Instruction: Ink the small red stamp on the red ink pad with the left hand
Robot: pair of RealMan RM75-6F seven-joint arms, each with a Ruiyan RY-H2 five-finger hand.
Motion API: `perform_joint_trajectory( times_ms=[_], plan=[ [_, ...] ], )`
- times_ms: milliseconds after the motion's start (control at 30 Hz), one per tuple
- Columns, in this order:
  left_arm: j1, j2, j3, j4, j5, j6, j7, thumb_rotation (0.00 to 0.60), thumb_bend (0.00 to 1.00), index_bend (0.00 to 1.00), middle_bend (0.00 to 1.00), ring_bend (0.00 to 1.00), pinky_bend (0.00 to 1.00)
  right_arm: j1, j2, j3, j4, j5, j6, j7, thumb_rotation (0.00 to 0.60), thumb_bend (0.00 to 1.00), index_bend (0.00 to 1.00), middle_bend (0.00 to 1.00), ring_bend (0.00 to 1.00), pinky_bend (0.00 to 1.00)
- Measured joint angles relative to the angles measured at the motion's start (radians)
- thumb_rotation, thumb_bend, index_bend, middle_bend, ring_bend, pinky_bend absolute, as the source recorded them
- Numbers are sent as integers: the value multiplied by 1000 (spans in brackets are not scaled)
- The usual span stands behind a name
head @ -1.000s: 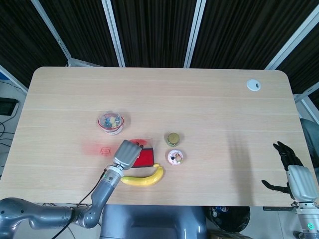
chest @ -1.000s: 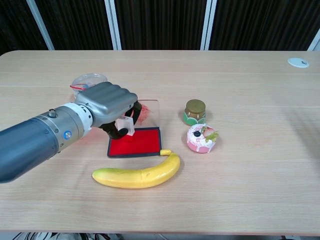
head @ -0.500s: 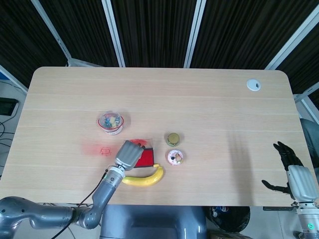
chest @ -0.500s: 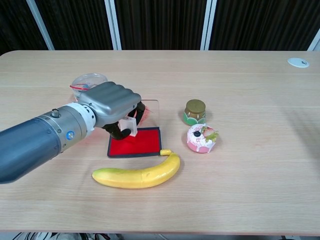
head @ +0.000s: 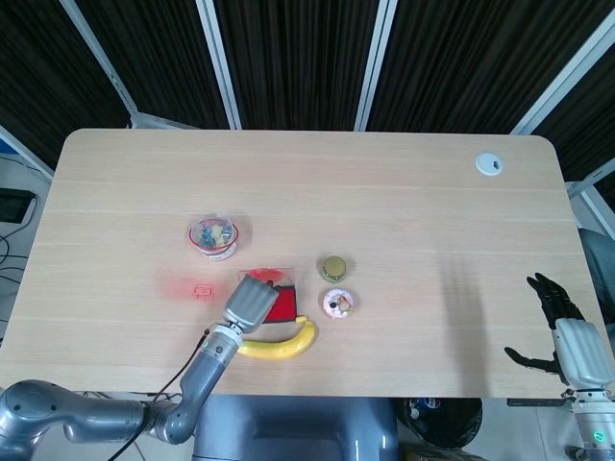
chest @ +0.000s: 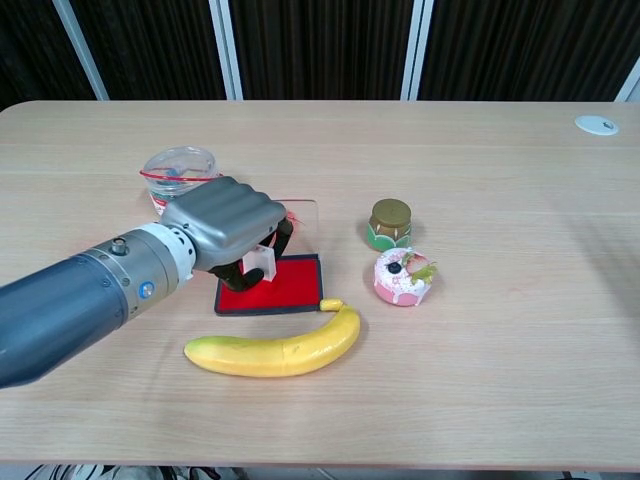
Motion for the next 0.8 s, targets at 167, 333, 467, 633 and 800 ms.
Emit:
perform_joint_trajectory(
  times_ms=[167, 333, 467, 633, 800],
  plan=[
    [3, -4, 10, 7, -5, -3, 4, 600, 564, 750, 773, 633, 701, 0, 0, 0, 0, 0, 1, 0, 600, 157, 0, 0, 0, 177],
    [4, -6, 12, 11, -8, -1, 6, 600, 564, 750, 773, 633, 701, 0, 0, 0, -1, -1, 1, -1, 600, 157, 0, 0, 0, 177],
    [3, -2, 4, 6, 0, 6, -1, 600, 564, 750, 773, 633, 701, -1, 0, 0, -1, -1, 1, 1, 600, 157, 0, 0, 0, 177],
    [0, 8, -24, -9, 19, 23, -22, 600, 564, 750, 773, 633, 701, -1, 0, -1, -2, -2, 2, 1, 600, 157, 0, 0, 0, 177],
    [-4, 34, -50, -52, 39, 41, -39, 600, 564, 750, 773, 633, 701, -1, 0, -1, -2, -4, 4, -1, 600, 157, 0, 0, 0, 177]
  ],
)
